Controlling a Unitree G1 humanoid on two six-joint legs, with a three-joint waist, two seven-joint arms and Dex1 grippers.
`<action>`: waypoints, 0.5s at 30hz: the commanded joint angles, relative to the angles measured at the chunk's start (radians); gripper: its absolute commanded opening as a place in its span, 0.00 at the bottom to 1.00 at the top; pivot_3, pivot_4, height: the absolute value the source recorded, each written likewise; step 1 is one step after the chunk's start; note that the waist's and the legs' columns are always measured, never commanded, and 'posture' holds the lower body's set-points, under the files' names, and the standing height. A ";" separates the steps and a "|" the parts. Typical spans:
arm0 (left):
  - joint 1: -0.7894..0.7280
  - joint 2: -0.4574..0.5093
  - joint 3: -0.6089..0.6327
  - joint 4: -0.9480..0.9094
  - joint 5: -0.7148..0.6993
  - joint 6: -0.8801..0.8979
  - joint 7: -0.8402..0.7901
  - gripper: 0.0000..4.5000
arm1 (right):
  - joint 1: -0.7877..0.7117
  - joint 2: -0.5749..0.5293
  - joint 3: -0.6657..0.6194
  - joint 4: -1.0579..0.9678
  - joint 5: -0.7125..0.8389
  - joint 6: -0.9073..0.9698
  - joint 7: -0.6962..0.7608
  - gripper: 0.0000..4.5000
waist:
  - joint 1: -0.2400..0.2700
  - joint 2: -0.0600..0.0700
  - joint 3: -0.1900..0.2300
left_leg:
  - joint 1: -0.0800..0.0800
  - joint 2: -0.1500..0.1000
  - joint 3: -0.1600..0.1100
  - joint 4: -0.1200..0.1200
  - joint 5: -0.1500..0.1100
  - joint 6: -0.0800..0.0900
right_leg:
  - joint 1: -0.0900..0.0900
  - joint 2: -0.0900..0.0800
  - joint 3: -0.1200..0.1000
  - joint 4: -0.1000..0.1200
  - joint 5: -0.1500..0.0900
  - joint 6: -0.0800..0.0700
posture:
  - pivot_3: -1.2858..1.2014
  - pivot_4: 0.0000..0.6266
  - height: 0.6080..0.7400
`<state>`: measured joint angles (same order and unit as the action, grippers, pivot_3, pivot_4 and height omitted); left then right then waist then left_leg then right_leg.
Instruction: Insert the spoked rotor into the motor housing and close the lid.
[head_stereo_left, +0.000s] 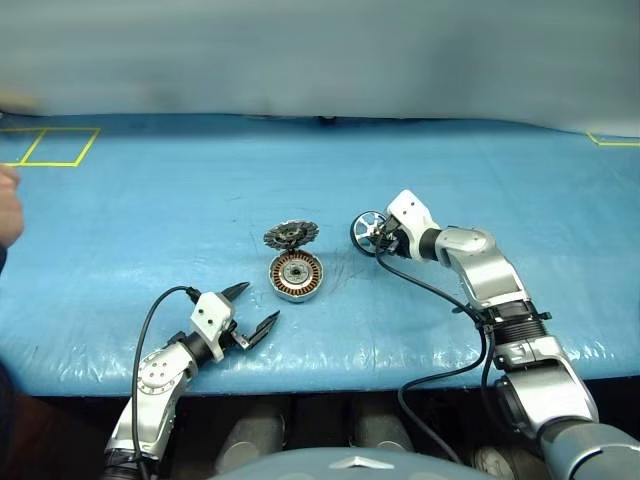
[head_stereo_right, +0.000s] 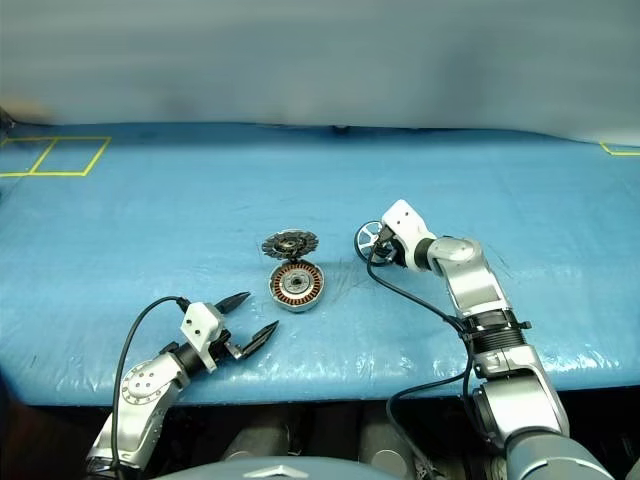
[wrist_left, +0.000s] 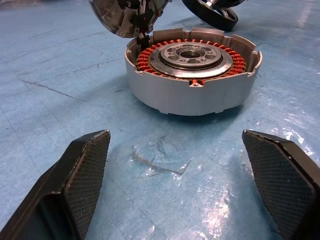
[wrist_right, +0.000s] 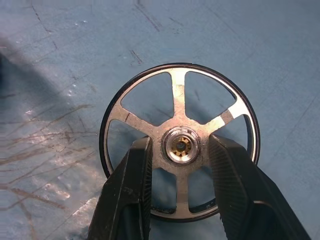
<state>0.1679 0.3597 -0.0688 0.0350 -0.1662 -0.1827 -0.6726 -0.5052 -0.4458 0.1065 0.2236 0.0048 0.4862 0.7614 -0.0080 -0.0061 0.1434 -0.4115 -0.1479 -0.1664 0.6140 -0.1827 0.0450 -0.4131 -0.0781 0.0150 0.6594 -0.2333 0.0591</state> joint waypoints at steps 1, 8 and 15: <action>0.000 0.003 0.003 -0.019 -0.008 -0.015 -0.006 1.00 | 0.081 -0.010 -0.050 -0.146 0.080 0.036 0.021 0.31 | 0.001 0.001 0.000 | 0.000 0.000 0.000 0.000 0.000 0.000 | 0.000 0.000 0.000 0.000 0.000 0.000 | 0.52 0.24 1.00; -0.011 0.005 0.003 -0.014 -0.021 -0.034 -0.037 1.00 | 0.264 -0.032 -0.103 -0.398 0.247 0.028 0.095 0.31 | 0.007 0.005 0.004 | -0.003 -0.001 0.000 0.000 -0.001 0.001 | -0.001 -0.001 0.000 -0.001 -0.002 0.003 | 0.52 0.24 1.00; -0.019 0.004 0.005 -0.014 -0.032 -0.046 -0.066 1.00 | 0.323 0.021 -0.095 -0.497 0.400 0.043 0.124 0.31 | 0.000 0.005 0.004 | -0.003 0.000 0.000 0.000 -0.001 0.001 | -0.001 -0.001 0.000 0.000 -0.003 0.005 | 0.52 0.24 1.00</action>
<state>0.1547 0.3600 -0.0685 0.0357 -0.1786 -0.2062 -0.7275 -0.1778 -0.4278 0.0154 -0.2281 0.3700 0.5336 0.8777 -0.0078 -0.0006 0.1473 -0.4148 -0.1481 -0.1662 0.6143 -0.1833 0.0459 -0.4142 -0.0791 0.0150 0.6590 -0.2366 0.0638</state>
